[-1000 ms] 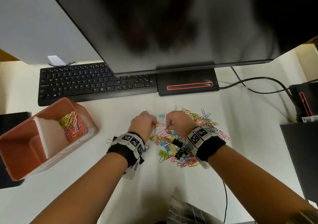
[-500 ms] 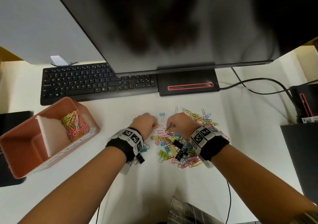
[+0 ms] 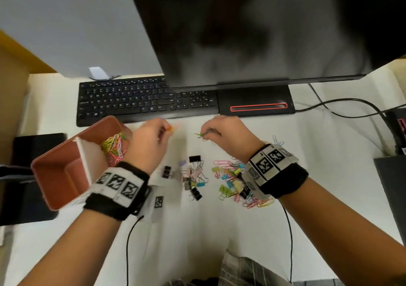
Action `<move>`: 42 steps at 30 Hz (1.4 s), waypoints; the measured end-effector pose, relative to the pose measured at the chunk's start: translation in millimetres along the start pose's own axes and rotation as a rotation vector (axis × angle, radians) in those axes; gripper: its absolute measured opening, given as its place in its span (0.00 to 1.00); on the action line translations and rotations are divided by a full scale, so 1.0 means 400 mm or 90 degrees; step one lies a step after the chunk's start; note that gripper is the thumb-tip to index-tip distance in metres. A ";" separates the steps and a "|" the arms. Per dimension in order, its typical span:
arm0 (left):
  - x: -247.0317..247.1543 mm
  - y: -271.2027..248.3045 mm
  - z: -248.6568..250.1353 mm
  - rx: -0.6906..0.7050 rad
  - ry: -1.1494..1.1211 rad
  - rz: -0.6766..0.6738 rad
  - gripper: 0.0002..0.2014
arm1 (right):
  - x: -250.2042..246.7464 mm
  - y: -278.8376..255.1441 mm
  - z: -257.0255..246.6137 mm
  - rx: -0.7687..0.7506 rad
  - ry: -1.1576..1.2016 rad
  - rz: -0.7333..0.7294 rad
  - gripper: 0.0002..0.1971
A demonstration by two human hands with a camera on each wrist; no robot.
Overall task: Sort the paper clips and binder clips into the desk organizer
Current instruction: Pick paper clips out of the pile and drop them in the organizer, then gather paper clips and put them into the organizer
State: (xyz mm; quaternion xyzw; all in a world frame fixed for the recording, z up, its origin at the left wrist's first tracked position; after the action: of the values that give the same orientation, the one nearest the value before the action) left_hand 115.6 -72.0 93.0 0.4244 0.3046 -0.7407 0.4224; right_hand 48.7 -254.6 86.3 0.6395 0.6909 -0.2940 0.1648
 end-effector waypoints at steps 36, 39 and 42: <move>0.248 -0.129 -0.161 0.074 0.023 -0.149 0.05 | 0.165 -0.042 0.130 0.169 0.044 -0.017 0.06; 0.232 -0.139 -0.180 0.066 0.036 -0.078 0.11 | 0.115 -0.037 0.157 0.179 0.029 0.046 0.07; 0.214 -0.145 -0.164 0.069 0.065 -0.034 0.11 | 0.100 -0.039 0.185 0.183 -0.051 0.040 0.12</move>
State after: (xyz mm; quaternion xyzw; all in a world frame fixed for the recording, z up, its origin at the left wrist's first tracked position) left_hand 64.4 -23.6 -7.4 0.4757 0.2962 -0.7446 0.3628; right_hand 17.5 -269.0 7.9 0.6656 0.6144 -0.4097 0.1079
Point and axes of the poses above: each hand's wrist, its own y-axis towards the middle knuckle, its own x-axis out of the palm, z = x × y, the point moved 2 cm from there along y, towards the middle knuckle, and after that the axes turned 9 degrees about y, right-handed, at the moved point
